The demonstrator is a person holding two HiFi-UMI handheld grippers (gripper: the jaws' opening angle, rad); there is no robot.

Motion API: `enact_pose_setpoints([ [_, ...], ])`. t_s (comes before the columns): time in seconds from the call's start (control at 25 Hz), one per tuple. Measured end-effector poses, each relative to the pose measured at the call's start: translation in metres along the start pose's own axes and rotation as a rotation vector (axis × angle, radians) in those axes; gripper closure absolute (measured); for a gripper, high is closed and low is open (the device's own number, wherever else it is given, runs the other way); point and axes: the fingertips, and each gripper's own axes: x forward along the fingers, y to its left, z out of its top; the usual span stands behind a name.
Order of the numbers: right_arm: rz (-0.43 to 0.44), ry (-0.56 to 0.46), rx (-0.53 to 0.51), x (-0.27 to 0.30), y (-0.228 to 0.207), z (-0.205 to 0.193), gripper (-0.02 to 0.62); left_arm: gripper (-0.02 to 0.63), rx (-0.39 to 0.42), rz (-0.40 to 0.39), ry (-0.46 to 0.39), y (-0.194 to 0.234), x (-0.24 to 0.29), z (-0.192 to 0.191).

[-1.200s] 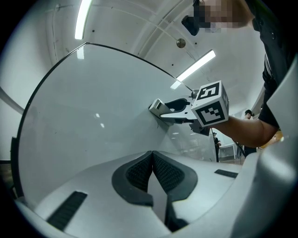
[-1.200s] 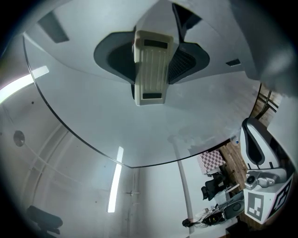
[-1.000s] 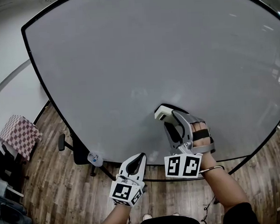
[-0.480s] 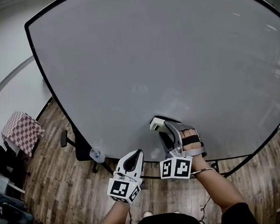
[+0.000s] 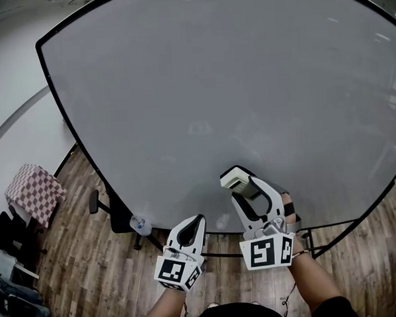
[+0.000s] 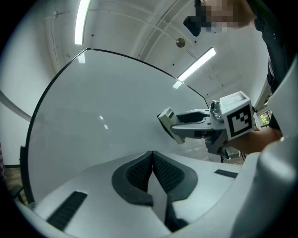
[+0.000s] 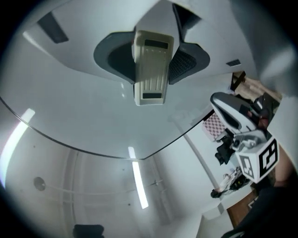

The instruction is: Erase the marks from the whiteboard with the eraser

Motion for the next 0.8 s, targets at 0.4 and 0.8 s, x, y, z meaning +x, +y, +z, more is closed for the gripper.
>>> enact_pose_setpoints([
  [0.4,-0.158,-0.159,0.463,-0.067,-0.035,-0.002,0.348,0.588,0.016,-0.069,-0.021,-0.020,0.008,0.010],
  [0.8,-0.195,-0.040,0.541,-0.106,-0.015,-0.060,0.351,0.588,-0.020,-0.079,-0.016,-0.034,0.008,0.007],
])
